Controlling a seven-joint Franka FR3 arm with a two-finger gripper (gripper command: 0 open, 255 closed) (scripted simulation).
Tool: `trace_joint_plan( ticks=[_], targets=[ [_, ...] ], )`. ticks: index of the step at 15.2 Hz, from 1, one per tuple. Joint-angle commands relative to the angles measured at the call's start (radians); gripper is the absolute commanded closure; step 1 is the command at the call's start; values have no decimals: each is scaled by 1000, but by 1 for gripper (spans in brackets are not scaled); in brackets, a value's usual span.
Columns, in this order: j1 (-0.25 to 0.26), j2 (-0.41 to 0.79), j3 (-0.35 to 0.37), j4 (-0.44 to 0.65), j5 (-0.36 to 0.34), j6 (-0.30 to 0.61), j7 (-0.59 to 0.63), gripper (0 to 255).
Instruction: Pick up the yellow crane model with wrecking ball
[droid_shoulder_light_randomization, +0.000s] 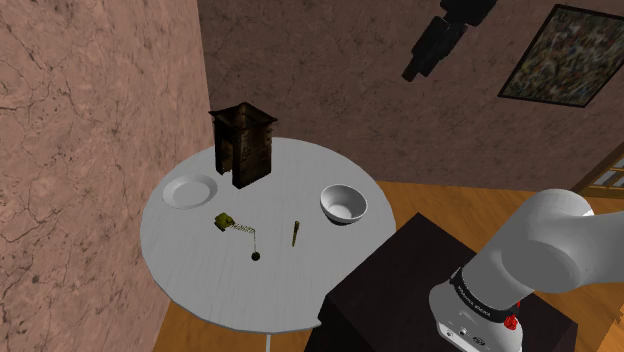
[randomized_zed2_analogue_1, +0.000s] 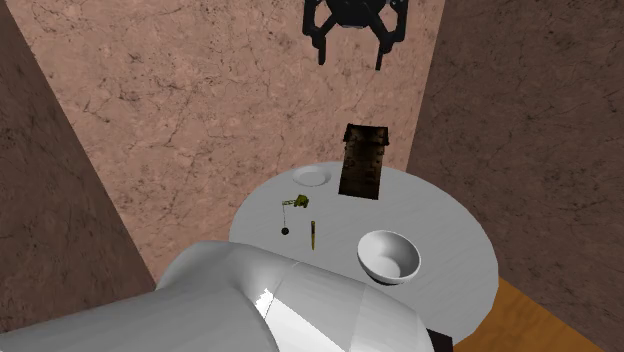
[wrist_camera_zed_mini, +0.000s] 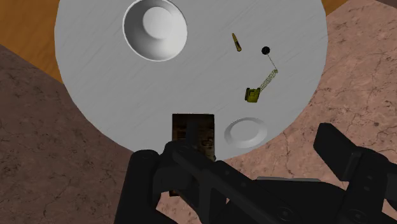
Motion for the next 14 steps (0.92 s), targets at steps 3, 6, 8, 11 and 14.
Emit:
trace_joint_plan(
  ticks=[3,6,8,11,14],
  targets=[
    [4,43,24,-19,8,48,17,0],
    [8,115,59,-39,18,120,43,0],
    [11,167,83,-46,22,168,61,0],
    [14,253,118,-49,26,237,88,0],
    [16,347,152,-42,24,303,118,0]
  ],
)
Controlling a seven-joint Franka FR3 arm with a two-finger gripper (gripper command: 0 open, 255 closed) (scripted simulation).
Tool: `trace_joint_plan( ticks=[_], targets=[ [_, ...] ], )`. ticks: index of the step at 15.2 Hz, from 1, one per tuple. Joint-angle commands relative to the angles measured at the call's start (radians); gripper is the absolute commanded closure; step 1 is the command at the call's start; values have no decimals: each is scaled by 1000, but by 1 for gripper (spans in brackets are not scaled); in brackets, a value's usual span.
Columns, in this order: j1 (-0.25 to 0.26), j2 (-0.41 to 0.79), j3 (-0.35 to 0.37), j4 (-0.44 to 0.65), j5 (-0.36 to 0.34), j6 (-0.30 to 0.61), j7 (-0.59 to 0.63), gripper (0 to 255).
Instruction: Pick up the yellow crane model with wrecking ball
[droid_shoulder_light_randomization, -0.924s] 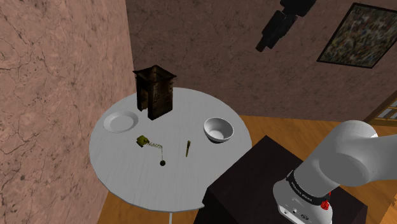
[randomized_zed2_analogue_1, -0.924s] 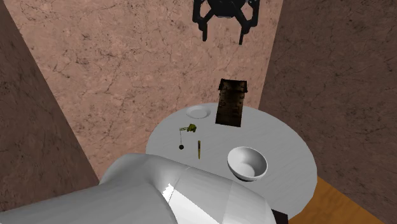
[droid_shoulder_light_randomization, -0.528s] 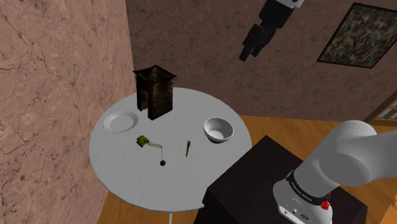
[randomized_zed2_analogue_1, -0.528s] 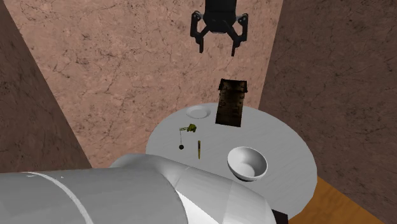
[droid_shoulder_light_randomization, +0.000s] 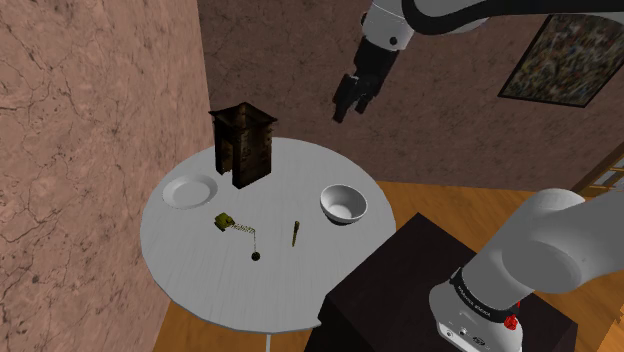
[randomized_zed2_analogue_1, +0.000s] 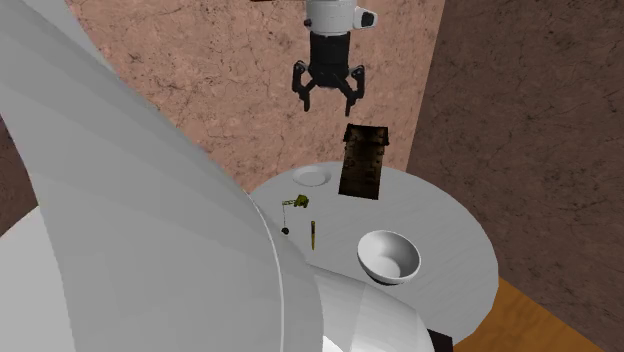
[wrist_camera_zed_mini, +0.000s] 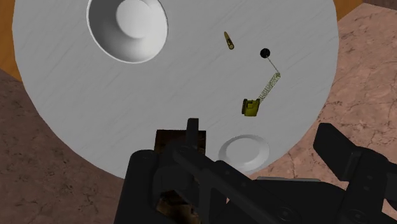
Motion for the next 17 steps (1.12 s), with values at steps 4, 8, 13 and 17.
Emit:
trace_joint_plan(
  ticks=[4,8,13,17],
  targets=[
    [1,172,56,35,-14,103,56,0],
    [2,317,95,78,-44,174,108,0],
    [10,508,131,157,-104,243,181,0],
    [29,666,142,240,-163,280,243,0]
  ],
)
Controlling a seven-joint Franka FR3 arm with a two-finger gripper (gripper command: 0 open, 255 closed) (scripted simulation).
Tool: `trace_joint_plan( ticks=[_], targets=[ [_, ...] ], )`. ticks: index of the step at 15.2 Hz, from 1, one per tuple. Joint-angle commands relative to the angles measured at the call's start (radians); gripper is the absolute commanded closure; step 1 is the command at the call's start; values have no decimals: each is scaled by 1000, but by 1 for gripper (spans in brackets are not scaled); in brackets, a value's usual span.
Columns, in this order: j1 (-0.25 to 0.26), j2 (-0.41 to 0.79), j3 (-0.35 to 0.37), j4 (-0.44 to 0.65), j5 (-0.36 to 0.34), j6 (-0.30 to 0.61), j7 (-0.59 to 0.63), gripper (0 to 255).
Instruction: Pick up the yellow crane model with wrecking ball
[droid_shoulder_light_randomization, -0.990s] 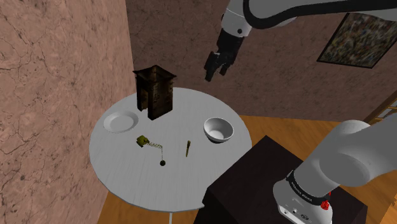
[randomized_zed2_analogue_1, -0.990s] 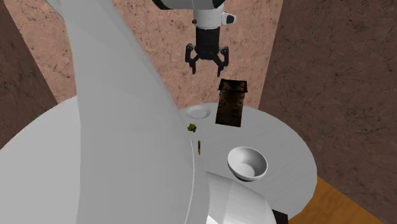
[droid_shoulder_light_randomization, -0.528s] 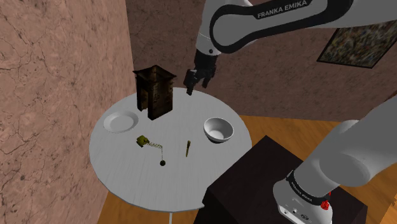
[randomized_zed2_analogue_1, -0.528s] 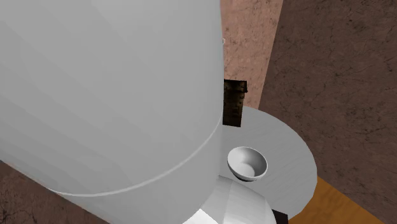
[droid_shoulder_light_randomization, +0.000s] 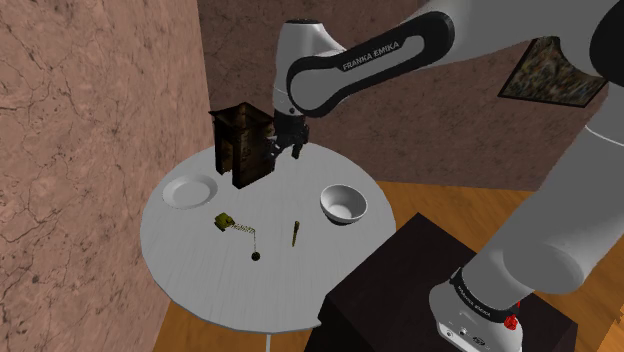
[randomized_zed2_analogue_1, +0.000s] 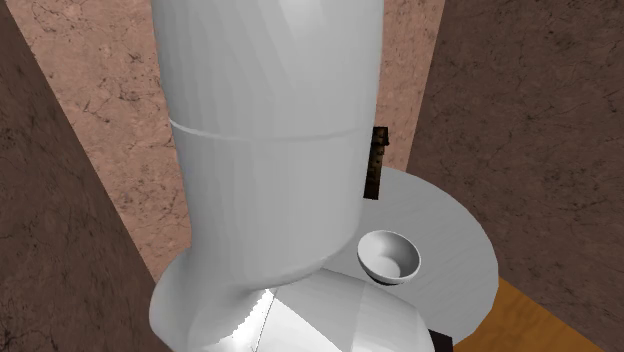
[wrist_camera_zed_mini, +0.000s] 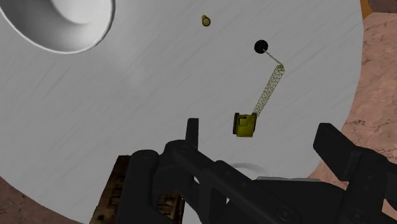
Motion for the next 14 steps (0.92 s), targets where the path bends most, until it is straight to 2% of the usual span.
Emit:
trace_joint_plan(
  ticks=[1,8,14],
  targets=[
    [12,85,2,47,-32,18,31,0],
    [78,364,-19,244,-120,33,113,0],
    [144,607,-47,465,-161,6,150,0]
  ],
)
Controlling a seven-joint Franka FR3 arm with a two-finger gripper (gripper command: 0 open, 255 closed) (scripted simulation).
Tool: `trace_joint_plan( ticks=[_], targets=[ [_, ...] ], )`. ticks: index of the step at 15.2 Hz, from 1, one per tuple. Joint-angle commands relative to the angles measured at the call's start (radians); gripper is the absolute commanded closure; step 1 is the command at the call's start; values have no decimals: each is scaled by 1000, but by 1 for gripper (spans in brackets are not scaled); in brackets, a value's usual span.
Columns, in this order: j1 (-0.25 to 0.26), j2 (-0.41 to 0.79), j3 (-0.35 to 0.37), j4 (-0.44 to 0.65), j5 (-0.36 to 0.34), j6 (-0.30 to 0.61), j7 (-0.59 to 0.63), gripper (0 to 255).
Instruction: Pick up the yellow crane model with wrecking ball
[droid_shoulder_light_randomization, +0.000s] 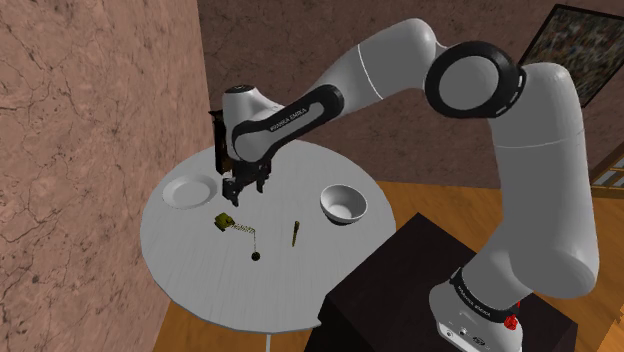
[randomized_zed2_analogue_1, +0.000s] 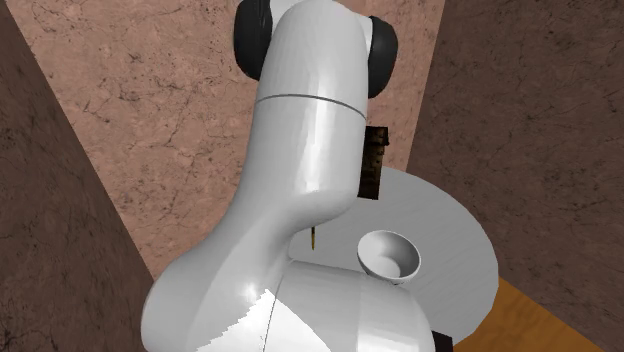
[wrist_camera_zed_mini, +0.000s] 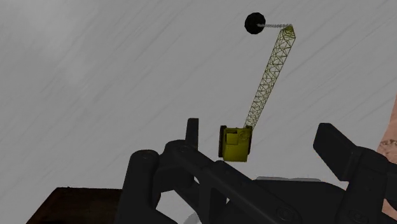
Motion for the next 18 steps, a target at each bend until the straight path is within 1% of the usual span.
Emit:
trace_joint_plan(
  ticks=[1,8,15,17,18],
  targets=[
    [22,86,-9,87,-10,-17,7,0],
    [98,389,-34,439,-22,-113,12,0],
    [108,469,-44,487,-29,-80,10,0],
    [108,476,-45,491,-29,-78,10,0],
    [109,477,-45,494,-29,-79,10,255]
  ],
)
